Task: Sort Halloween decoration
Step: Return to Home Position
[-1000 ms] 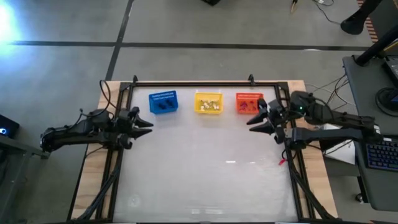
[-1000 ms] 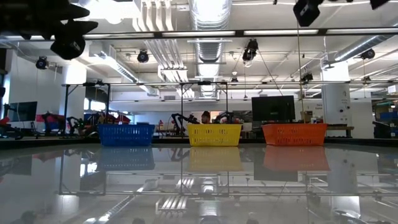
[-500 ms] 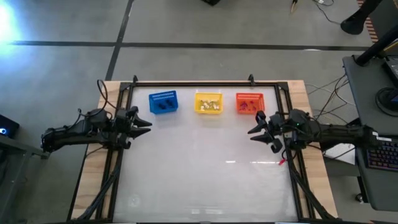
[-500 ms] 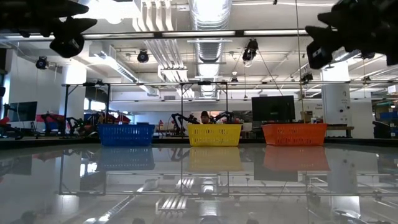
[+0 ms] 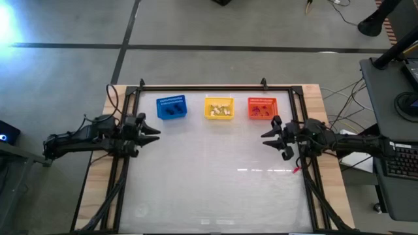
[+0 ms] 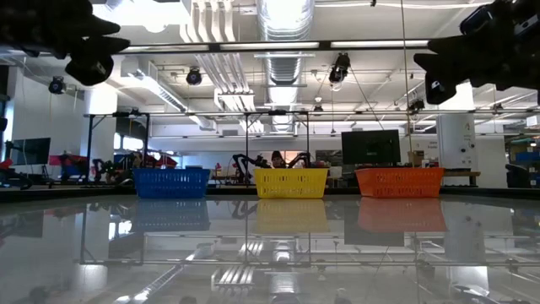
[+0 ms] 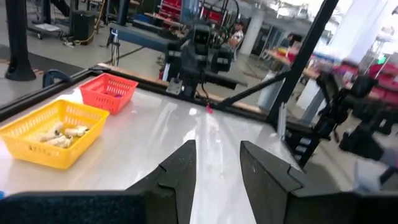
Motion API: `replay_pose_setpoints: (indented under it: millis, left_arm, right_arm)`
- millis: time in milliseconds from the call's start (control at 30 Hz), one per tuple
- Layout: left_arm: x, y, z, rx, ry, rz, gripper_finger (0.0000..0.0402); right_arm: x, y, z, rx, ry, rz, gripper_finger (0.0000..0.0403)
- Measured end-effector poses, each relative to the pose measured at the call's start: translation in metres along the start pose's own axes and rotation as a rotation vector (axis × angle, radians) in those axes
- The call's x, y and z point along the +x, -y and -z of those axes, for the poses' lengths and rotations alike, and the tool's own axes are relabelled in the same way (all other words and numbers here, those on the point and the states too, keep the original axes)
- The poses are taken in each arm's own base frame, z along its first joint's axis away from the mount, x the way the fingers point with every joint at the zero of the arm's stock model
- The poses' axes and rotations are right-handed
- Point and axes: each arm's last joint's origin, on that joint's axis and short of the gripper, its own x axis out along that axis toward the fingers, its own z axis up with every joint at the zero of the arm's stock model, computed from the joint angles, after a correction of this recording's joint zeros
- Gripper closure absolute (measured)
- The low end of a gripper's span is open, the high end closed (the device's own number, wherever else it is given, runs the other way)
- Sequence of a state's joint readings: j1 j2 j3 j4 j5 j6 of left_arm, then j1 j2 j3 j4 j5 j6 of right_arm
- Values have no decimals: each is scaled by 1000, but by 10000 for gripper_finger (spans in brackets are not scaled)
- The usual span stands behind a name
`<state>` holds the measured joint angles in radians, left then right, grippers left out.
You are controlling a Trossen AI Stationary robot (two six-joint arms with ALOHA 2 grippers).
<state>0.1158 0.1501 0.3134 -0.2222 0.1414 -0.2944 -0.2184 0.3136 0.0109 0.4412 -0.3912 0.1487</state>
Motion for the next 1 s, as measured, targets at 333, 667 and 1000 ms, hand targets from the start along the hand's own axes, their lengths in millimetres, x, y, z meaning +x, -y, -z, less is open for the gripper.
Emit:
replay_pose_setpoints:
  millis: [333, 667, 1000]
  left_arm:
    - [-2, 0, 0, 112, 6, 1, 294]
    - [-9, 2, -1, 182, 43, 9, 294]
    - [-18, 2, 2, 189, 50, 10, 294]
  right_arm:
    - [-10, -6, -13, -179, 123, -10, 281]
    - [-21, -4, -8, -83, 114, 171, 273]
    - [-23, 5, 9, 103, -10, 440, 282]
